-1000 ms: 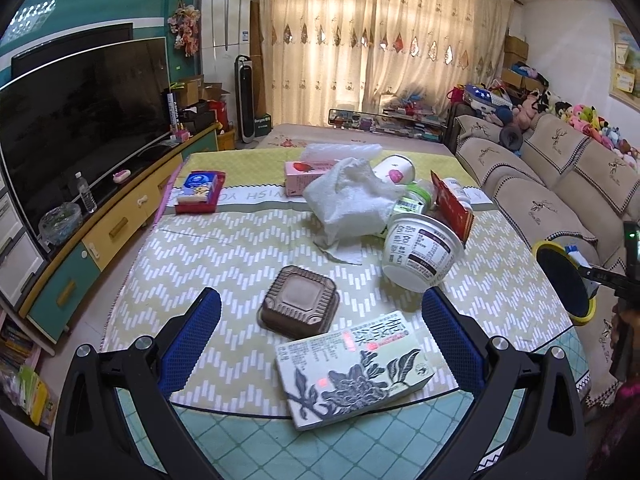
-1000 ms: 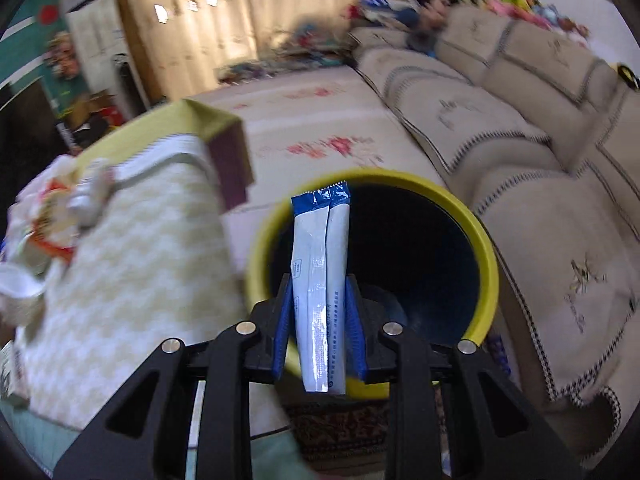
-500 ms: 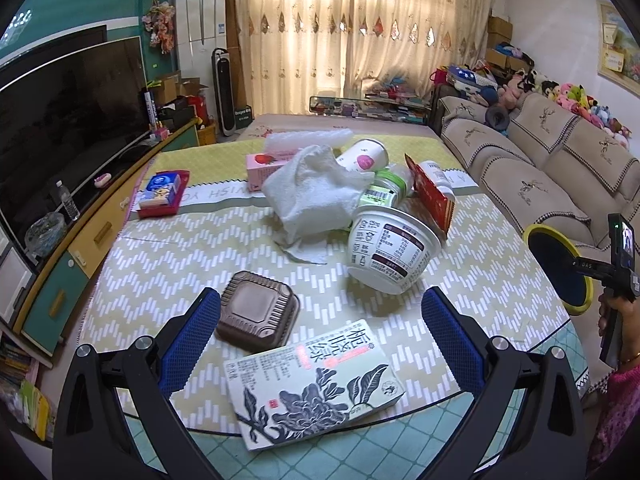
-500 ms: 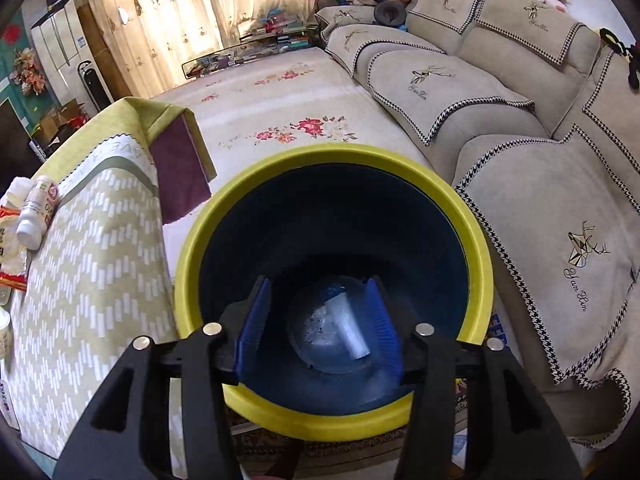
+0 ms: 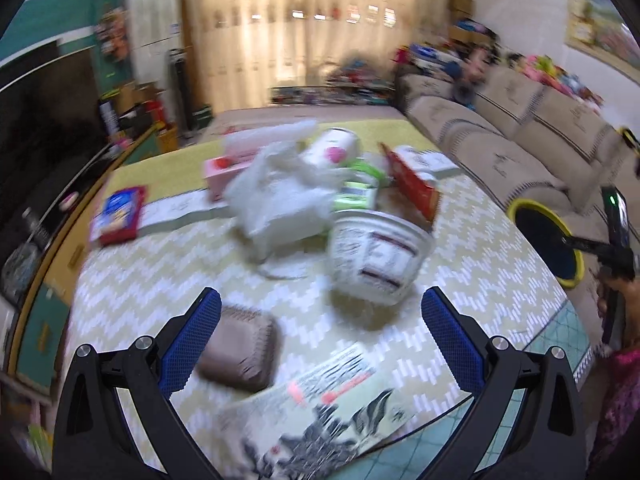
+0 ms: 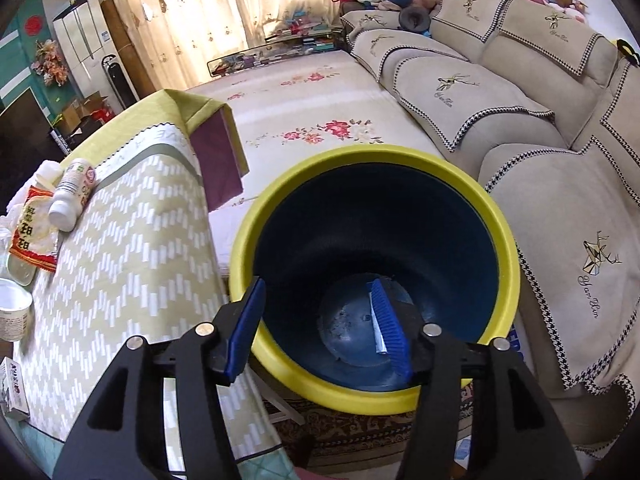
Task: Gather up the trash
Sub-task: 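Grasp the white yogurt cup with the left gripper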
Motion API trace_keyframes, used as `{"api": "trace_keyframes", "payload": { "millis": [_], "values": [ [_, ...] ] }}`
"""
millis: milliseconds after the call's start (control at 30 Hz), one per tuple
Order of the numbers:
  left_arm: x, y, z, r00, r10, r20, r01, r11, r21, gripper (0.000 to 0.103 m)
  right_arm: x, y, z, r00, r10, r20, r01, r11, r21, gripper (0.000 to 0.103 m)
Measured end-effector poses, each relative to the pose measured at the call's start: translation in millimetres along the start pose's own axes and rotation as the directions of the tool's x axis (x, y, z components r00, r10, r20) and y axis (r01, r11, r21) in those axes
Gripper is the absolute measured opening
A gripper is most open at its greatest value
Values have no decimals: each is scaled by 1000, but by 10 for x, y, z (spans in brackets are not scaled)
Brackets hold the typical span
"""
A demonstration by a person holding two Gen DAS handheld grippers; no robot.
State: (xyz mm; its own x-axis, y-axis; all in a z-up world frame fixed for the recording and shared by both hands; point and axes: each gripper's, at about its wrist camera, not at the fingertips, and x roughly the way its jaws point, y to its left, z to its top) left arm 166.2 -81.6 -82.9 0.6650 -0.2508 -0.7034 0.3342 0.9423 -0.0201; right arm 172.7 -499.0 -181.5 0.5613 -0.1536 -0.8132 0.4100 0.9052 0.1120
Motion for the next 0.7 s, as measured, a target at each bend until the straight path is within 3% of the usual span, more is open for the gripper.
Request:
{"api": "trace_keyframes", "payload": {
  "millis": [167,367,700],
  "values": [
    [353,-213,127,995,-61,-76,72,988,139,99,-46,52,-36,1000,19,-2,-19,1000,-10,55],
    [636,-342,259,988,-55,-143,87,968,234,99,23,15,-64,999,34,-20,-33,999,11,56],
    [908,-389,335,971,-55,-232,120,954,274,91,179,38,-95,997,51,-52,-50,999,21,56]
  ]
}}
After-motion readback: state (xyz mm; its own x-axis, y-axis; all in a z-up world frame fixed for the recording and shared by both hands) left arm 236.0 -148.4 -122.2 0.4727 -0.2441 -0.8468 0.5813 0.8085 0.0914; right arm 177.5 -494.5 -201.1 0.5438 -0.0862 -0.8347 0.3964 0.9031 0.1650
